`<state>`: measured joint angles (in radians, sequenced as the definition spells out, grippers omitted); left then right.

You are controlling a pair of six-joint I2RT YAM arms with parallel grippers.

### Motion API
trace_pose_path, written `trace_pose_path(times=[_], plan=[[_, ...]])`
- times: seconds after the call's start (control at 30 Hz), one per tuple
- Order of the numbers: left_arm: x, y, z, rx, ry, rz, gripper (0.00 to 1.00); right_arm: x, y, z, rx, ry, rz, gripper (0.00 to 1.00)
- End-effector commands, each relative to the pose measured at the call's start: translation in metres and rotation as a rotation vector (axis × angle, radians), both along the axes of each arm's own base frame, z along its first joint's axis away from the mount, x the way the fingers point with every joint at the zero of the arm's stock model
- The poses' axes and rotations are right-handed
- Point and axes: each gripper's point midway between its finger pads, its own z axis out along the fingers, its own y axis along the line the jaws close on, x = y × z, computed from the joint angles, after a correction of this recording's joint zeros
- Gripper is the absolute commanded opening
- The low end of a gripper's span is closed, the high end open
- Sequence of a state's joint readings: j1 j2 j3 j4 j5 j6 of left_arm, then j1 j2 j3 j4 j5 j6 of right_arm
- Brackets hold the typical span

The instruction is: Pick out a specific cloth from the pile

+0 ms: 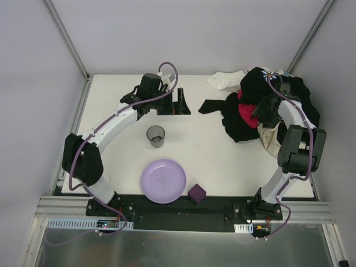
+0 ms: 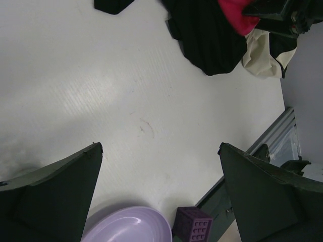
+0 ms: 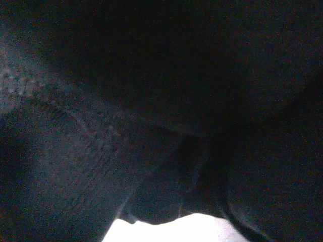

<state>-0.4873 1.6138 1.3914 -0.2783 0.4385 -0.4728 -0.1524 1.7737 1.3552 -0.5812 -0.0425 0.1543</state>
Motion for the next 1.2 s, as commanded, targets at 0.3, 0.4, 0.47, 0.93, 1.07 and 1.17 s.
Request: trace_pose_path(times=[0.3, 0.4, 0.47, 0.93, 1.07, 1.17], plan=[[0.004, -0.068, -0.007, -0.054, 0.1, -0.101, 0.99, 0.028, -0.015, 0.016, 0.069, -0.1, -0.032, 0.0], [0.008, -0.075, -0.018, -0.058, 0.142, -0.097, 0.99, 0.035, -0.016, 0.039, 0.082, -0.162, -0.035, 0.0], [0.011, -0.079, -0.026, -0.058, 0.168, -0.093, 0.99, 0.039, -0.017, 0.054, 0.089, -0.2, -0.04, 0.0], [0.033, -0.124, -0.045, -0.115, 0.277, -0.09, 0.99, 0.06, -0.082, 0.153, 0.093, -0.431, -0.216, 0.0], [0.039, -0.147, -0.051, -0.139, 0.315, -0.085, 0.99, 0.059, -0.097, 0.159, 0.103, -0.45, -0.268, 0.0], [0.044, -0.167, -0.061, -0.149, 0.339, -0.076, 0.99, 0.058, -0.106, 0.162, 0.115, -0.468, -0.3, 0.0]])
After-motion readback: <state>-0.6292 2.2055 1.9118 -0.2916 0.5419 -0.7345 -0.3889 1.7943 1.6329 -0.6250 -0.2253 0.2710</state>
